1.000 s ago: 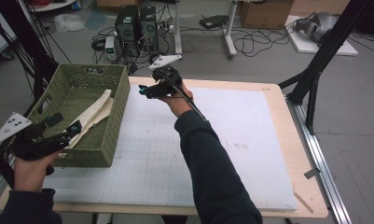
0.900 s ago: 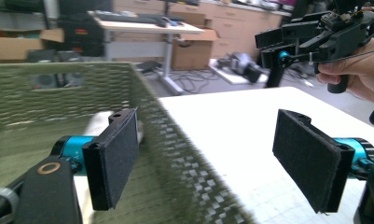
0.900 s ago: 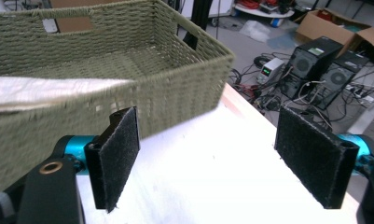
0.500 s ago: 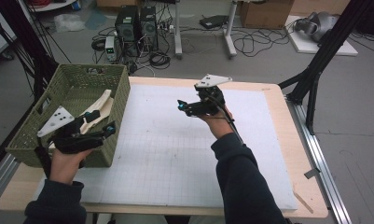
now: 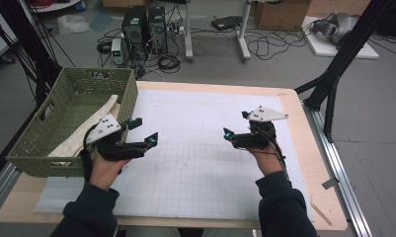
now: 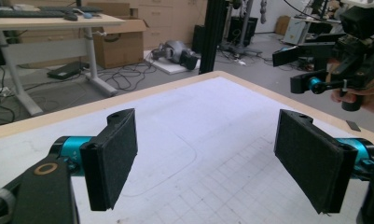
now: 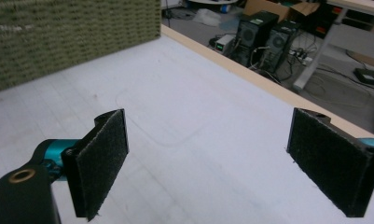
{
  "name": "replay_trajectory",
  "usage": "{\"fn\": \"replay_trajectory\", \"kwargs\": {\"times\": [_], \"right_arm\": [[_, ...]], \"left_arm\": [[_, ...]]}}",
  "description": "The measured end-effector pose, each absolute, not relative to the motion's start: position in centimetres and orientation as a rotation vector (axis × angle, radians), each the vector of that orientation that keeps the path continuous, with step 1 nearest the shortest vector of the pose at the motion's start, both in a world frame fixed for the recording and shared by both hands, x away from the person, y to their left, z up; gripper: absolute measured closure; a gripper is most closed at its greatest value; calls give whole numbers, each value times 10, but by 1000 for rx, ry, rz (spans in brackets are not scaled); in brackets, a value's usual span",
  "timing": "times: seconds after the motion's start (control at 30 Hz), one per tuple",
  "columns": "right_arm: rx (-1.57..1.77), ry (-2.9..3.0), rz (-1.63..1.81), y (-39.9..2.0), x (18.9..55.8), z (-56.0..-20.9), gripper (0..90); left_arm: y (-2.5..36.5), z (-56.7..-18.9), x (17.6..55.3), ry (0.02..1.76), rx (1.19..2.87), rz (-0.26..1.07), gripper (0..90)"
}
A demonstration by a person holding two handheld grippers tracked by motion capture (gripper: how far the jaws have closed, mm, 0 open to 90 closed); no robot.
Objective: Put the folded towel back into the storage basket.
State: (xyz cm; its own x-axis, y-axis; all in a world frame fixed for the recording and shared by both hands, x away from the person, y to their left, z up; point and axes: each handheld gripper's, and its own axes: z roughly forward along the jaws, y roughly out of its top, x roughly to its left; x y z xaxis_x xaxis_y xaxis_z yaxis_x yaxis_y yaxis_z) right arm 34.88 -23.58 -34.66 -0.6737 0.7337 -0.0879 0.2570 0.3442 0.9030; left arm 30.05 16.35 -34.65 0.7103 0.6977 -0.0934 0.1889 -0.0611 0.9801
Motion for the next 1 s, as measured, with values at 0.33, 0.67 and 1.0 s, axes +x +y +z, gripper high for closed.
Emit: {"fn": "replay_trajectory", "kwargs": {"times": [0.33, 0.67, 1.0], "right_arm": [[934, 2078, 1240, -274, 318, -362, 118], [1030, 2048, 1229, -299, 299, -385, 117], [1054, 2047, 1226, -299, 296, -397, 117]], "left_arm": [[137, -368, 306, 706, 1643, 448, 231], [123, -387, 305, 696, 1681, 440, 232], [124, -397, 297, 707, 1701, 443, 233]]}}
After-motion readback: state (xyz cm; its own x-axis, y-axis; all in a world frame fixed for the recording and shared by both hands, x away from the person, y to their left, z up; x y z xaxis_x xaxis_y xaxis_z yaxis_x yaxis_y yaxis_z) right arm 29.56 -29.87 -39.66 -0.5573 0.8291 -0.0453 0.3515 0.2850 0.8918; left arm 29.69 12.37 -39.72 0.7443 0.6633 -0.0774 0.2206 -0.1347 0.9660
